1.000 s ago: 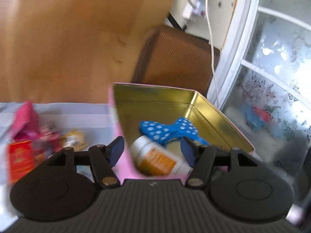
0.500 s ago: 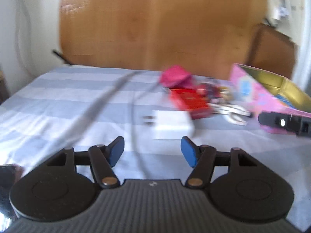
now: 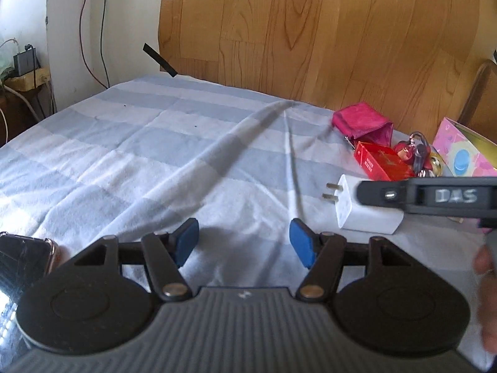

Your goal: Organize rigid objects

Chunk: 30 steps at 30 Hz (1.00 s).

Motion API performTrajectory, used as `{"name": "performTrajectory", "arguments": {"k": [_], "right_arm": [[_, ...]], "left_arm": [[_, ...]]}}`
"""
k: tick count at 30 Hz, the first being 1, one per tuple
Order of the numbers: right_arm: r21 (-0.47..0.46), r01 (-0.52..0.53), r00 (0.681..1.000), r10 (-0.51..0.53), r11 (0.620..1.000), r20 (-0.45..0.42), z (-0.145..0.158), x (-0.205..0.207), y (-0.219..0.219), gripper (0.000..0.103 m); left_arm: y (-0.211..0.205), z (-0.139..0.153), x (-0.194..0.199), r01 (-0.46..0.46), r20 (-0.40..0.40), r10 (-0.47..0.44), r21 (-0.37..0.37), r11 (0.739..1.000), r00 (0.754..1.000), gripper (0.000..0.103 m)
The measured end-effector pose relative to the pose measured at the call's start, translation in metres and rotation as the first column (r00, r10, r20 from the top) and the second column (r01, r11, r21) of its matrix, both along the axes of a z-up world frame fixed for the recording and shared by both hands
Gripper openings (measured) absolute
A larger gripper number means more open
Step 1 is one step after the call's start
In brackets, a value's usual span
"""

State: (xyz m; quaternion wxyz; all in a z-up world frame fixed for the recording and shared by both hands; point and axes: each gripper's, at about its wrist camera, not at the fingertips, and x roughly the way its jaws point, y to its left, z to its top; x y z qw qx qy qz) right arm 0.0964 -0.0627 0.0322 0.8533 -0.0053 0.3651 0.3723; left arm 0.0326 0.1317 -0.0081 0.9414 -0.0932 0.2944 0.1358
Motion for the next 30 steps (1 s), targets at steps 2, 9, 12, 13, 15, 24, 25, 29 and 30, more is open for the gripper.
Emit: {"name": "performTrajectory", "arguments": {"k": [2, 9, 12, 13, 15, 24, 25, 29, 30], "right_arm": [[-0.005, 0.004, 1.000, -0.004, 1.000, 0.012, -0.004, 0.000, 0.008, 0.060], [-0.016, -0.034, 0.999, 0.034, 0.999, -0.005, -0.008, 0.010, 0.019, 0.062], [-0.023, -0.032, 0.998, 0.030, 0.999, -0.052, -0.012, 0.019, 0.025, 0.065], [-0.020, -0.031, 0.998, 0.030, 0.999, -0.056, -0.012, 0.020, 0.027, 0.065], [-0.021, -0.032, 0.998, 0.031, 0.999, -0.054, -0.012, 0.019, 0.028, 0.064], [-0.016, -0.049, 0.999, 0.049, 0.999, -0.002, -0.010, -0.026, -0.034, 0.058], [-0.014, -0.048, 0.999, 0.048, 0.999, 0.007, -0.009, -0.033, -0.047, 0.057], [-0.043, -0.006, 0.998, 0.008, 0.999, 0.065, -0.009, -0.059, -0.103, 0.057], [-0.050, 0.010, 0.997, -0.006, 0.999, 0.079, -0.009, -0.063, -0.116, 0.057]], "left_arm": [[0.002, -0.001, 0.000, -0.003, 0.007, 0.003, -0.007, 1.000, 1.000, 0.067], [0.000, -0.002, -0.001, -0.006, 0.018, 0.006, -0.011, 1.000, 1.000, 0.068], [0.002, -0.002, -0.002, -0.005, 0.025, 0.005, -0.019, 1.000, 1.000, 0.069], [0.005, -0.002, -0.002, -0.001, 0.029, 0.002, -0.027, 1.000, 1.000, 0.068], [0.007, -0.002, -0.003, 0.000, 0.038, 0.002, -0.042, 0.999, 0.999, 0.068], [0.006, -0.001, -0.008, 0.078, 0.075, -0.071, -0.089, 0.993, 0.995, 0.067], [0.004, 0.000, -0.008, 0.096, 0.079, -0.089, -0.089, 0.991, 0.993, 0.067], [-0.016, 0.004, -0.009, 0.183, 0.072, -0.175, -0.130, 0.974, 0.982, 0.067], [-0.023, 0.006, -0.010, 0.223, 0.076, -0.214, -0.153, 0.963, 0.974, 0.067]]}}
